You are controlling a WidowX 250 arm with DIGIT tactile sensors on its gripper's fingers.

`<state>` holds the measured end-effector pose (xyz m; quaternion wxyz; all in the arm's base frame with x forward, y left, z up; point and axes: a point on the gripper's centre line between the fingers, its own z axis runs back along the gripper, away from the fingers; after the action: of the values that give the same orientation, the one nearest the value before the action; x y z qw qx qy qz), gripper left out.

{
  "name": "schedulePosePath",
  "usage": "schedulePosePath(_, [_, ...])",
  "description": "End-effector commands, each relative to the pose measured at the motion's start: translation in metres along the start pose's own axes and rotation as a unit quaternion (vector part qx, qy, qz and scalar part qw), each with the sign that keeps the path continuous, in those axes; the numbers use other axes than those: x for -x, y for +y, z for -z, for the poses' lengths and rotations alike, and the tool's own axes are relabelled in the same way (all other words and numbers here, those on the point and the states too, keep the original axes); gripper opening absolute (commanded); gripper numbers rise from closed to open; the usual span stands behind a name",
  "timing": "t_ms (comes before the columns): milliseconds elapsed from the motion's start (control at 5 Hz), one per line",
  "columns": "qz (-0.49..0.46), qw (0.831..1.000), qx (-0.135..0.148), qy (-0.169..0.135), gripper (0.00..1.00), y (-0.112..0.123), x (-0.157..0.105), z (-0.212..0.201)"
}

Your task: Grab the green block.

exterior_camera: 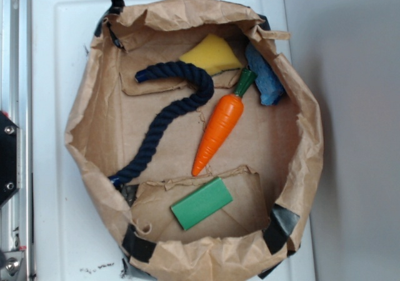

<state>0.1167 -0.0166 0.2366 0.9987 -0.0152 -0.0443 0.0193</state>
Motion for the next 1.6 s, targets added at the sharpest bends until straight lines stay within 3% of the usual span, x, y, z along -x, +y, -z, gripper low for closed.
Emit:
schedulePosePath(0, [0.0,1.0,0.0,0.0,1.0,0.0,0.0,0.0])
schedulePosePath(400, [-0.032,0.999,0.024,-0.021,1.0,-0.022,-0.031,0.003])
schedulePosePath(1000, [-0.057,0.998,0.022,-0.012,1.0,-0.028,-0.08,0.043])
schedulePosePath(1200, [-0.089,0.996,-0.014,-0.015,1.0,-0.027,-0.097,0.066])
schedulePosePath(1400, [-0.054,0.998,-0.037,0.011,1.0,-0.024,-0.109,0.079])
